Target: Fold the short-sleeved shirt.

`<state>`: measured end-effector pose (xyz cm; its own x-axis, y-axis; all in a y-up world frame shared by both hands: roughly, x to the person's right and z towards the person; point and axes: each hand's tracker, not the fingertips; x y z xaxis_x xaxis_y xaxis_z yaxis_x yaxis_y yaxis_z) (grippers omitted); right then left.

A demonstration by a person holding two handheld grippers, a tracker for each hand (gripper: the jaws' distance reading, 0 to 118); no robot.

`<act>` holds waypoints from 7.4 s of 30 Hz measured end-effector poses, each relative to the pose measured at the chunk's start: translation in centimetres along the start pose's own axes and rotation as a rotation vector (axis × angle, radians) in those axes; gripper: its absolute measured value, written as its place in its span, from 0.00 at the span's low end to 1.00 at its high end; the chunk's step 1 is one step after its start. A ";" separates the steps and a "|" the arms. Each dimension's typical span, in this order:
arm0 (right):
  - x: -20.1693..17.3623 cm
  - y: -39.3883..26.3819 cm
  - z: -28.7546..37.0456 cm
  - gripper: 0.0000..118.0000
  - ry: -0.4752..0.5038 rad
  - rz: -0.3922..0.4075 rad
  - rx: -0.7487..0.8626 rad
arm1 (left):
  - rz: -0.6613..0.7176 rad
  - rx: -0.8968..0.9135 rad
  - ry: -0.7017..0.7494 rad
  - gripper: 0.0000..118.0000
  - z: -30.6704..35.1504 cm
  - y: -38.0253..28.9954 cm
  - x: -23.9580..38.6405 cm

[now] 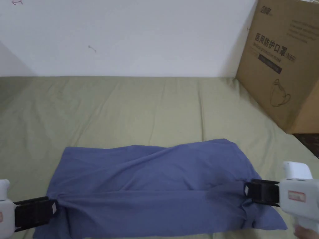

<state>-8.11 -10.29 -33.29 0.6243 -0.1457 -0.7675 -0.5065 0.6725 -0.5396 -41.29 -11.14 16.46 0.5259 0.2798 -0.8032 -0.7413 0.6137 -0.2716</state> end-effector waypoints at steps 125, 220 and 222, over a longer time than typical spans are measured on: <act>0.2 12.6 -18.5 0.94 -0.041 -0.256 -0.296 | -0.182 -0.097 -0.009 0.01 -6.9 8.8 -0.6; -18.0 -5.9 6.0 0.00 0.021 0.292 -0.042 | 0.570 -0.230 -0.729 0.06 -4.7 -8.2 -13.9; -18.2 -5.9 5.6 0.00 0.029 0.315 -0.045 | 0.512 -0.249 -0.646 0.06 -3.8 -6.8 -13.9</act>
<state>-13.14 -7.53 -14.18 0.4154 0.0435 -0.9086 -0.6983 0.6553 -0.2879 -45.20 -22.00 27.47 0.1797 0.8897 -0.4196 -0.9822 0.1386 -0.1269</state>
